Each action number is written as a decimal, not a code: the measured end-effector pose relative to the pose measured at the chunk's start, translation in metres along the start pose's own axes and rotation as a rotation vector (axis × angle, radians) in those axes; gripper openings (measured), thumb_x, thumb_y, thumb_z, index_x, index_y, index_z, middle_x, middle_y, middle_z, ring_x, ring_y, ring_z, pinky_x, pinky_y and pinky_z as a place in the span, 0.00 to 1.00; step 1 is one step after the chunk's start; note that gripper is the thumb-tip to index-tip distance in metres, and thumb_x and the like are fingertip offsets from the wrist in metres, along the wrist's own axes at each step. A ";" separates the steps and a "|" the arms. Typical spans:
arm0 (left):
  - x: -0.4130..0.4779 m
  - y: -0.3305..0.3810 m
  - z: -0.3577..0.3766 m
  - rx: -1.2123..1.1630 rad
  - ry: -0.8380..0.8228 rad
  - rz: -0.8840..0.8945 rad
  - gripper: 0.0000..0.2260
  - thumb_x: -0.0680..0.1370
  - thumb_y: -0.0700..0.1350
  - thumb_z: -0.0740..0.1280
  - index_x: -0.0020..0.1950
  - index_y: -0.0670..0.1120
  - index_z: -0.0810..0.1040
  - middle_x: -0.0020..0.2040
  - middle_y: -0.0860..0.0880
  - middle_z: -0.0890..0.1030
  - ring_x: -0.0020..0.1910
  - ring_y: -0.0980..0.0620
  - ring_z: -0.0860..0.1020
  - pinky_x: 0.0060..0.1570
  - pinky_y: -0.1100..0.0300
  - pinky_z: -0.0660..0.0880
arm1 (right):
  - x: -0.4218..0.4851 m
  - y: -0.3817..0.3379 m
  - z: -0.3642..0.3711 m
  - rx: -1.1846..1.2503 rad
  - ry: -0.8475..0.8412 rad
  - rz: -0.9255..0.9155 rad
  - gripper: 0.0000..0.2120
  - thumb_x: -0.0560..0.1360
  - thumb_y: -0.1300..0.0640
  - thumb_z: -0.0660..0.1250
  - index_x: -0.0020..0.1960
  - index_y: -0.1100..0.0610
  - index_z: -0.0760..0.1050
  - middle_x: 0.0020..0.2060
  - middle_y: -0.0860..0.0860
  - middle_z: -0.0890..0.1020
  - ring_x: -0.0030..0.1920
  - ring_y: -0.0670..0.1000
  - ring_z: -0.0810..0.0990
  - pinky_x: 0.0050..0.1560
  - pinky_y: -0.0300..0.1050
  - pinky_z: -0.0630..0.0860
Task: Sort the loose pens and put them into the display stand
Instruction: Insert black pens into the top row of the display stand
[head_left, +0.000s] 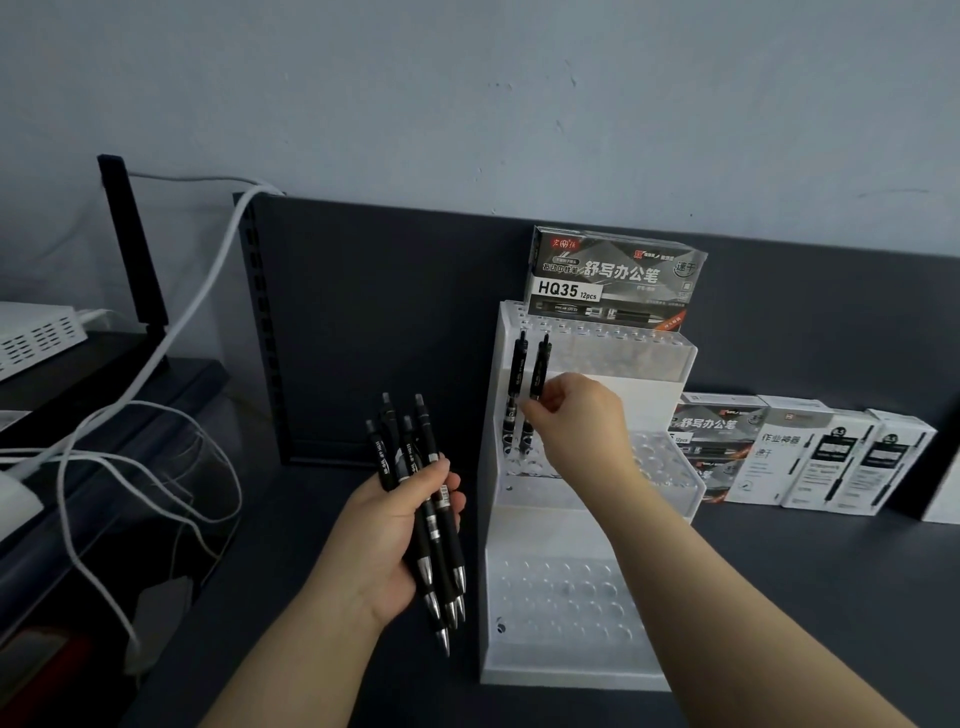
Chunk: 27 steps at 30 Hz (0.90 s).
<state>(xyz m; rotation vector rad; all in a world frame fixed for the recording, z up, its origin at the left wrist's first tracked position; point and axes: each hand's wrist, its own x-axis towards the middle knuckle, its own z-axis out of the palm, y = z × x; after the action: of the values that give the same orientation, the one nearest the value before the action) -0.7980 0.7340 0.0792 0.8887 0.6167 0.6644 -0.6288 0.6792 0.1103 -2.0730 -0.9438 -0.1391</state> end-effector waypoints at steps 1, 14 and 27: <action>-0.001 0.000 0.000 -0.003 0.002 -0.002 0.04 0.73 0.41 0.70 0.47 0.42 0.80 0.33 0.50 0.82 0.36 0.52 0.80 0.38 0.57 0.75 | 0.000 0.000 0.000 0.008 -0.003 0.000 0.07 0.75 0.53 0.67 0.43 0.57 0.75 0.33 0.48 0.77 0.35 0.48 0.74 0.33 0.38 0.67; -0.006 -0.002 0.003 0.035 -0.038 0.004 0.04 0.72 0.40 0.70 0.45 0.43 0.81 0.34 0.49 0.83 0.34 0.53 0.82 0.39 0.57 0.76 | -0.011 0.000 -0.006 0.123 0.089 -0.021 0.12 0.75 0.55 0.67 0.56 0.57 0.73 0.43 0.49 0.78 0.39 0.44 0.74 0.37 0.34 0.67; -0.006 -0.001 0.005 0.049 -0.058 0.010 0.06 0.71 0.39 0.70 0.47 0.43 0.81 0.35 0.49 0.83 0.33 0.53 0.82 0.40 0.57 0.76 | -0.005 -0.001 -0.004 -0.049 -0.051 -0.021 0.13 0.76 0.53 0.65 0.47 0.64 0.78 0.39 0.58 0.82 0.42 0.57 0.79 0.42 0.47 0.74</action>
<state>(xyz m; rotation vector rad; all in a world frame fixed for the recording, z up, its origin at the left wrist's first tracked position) -0.7984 0.7269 0.0818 0.9547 0.5785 0.6326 -0.6322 0.6741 0.1111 -2.1206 -1.0017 -0.1220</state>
